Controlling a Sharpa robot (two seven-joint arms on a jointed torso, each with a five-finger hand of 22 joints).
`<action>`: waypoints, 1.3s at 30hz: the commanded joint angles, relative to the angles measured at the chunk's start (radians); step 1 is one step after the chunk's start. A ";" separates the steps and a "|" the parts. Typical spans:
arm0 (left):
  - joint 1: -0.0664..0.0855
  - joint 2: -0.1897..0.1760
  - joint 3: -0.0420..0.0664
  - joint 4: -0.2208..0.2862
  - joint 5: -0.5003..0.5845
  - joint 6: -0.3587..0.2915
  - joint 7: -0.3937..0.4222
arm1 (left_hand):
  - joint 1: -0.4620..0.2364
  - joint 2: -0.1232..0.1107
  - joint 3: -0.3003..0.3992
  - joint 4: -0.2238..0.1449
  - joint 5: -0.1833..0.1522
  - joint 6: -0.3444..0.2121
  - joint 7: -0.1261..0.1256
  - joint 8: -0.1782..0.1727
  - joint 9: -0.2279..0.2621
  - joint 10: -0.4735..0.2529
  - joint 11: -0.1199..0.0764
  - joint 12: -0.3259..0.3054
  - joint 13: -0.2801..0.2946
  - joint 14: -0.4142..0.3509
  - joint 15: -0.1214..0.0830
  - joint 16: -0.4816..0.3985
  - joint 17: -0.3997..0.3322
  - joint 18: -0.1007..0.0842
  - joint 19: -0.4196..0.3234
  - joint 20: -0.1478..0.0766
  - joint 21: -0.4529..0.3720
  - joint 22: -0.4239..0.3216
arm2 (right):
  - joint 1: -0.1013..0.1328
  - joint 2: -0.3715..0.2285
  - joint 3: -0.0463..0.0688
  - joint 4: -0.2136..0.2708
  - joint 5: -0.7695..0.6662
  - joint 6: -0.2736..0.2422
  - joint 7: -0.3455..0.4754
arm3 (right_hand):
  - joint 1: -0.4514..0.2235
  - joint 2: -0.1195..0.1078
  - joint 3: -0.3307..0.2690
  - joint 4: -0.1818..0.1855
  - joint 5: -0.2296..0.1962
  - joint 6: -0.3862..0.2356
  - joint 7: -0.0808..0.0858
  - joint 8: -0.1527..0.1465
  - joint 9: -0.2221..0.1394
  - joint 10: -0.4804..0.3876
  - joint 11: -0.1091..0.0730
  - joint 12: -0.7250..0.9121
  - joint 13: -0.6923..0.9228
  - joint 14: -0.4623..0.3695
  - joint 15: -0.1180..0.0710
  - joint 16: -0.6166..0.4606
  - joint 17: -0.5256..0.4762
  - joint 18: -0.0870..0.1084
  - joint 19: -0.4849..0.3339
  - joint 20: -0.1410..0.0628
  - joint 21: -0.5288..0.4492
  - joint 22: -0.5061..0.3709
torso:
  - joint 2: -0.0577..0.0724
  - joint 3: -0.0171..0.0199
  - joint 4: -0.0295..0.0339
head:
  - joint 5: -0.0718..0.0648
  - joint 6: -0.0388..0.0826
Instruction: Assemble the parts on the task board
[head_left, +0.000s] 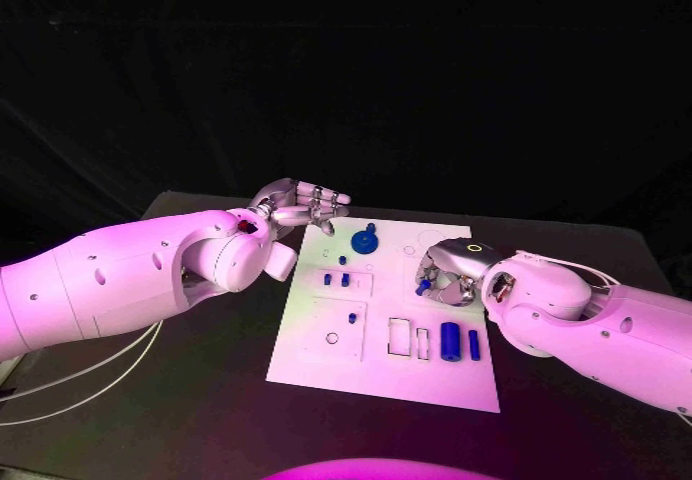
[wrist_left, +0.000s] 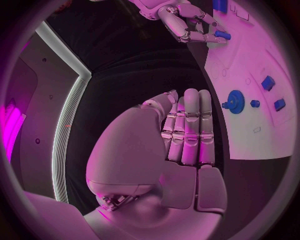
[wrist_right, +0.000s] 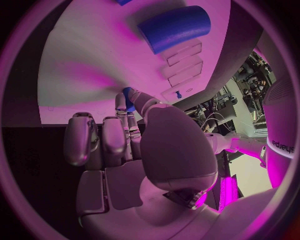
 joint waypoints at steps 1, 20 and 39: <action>0.001 0.003 0.001 0.000 0.004 0.011 0.000 | -0.001 0.006 -0.004 -0.003 0.002 -0.008 0.000 0.000 -0.002 -0.009 -0.001 0.006 0.001 -0.004 0.004 0.002 -0.001 0.005 0.001 0.003 -0.005 -0.001 | -0.003 -0.011 -0.001 0.013 -0.007 -0.103 -0.001 | 0.000 0.014 0.011 -0.001 -0.002 0.009 -0.001 0.006 0.008 0.011 0.001 0.001 0.002 0.014 -0.009 0.003 -0.001 -0.015 0.010 -0.003 0.005 0.106 | -0.001 0.0006 0.0005 | 0.000 0.001; 0.001 0.008 0.001 -0.012 0.004 0.018 -0.012 | -0.001 0.007 -0.004 -0.003 0.002 -0.008 0.000 0.000 -0.002 -0.010 -0.001 0.006 0.001 -0.004 0.004 0.002 -0.002 0.005 0.001 0.003 -0.005 -0.001 | -0.001 -0.040 0.010 0.201 0.059 -0.185 0.017 | 0.006 0.014 0.020 -0.006 -0.009 0.007 0.001 0.004 0.009 0.011 0.002 -0.008 0.003 0.014 -0.010 0.003 -0.002 -0.017 0.014 -0.005 0.010 0.111 | 0.000 -0.0005 0.0005 | 0.000 0.002; 0.001 0.023 0.001 -0.016 0.004 0.021 -0.012 | -0.001 0.007 -0.004 -0.003 0.002 -0.009 0.000 0.000 -0.002 -0.011 -0.001 0.006 0.001 -0.004 0.004 0.002 -0.002 0.005 0.001 0.003 -0.005 -0.001 | -0.077 0.115 0.004 0.161 0.081 -0.110 0.038 | 0.007 0.012 0.027 -0.010 0.015 0.003 0.007 0.002 0.010 0.011 0.005 -0.016 0.004 0.015 -0.007 0.006 0.000 -0.017 0.015 -0.004 0.010 0.113 | 0.002 -0.0007 -0.0005 | 0.028 -0.013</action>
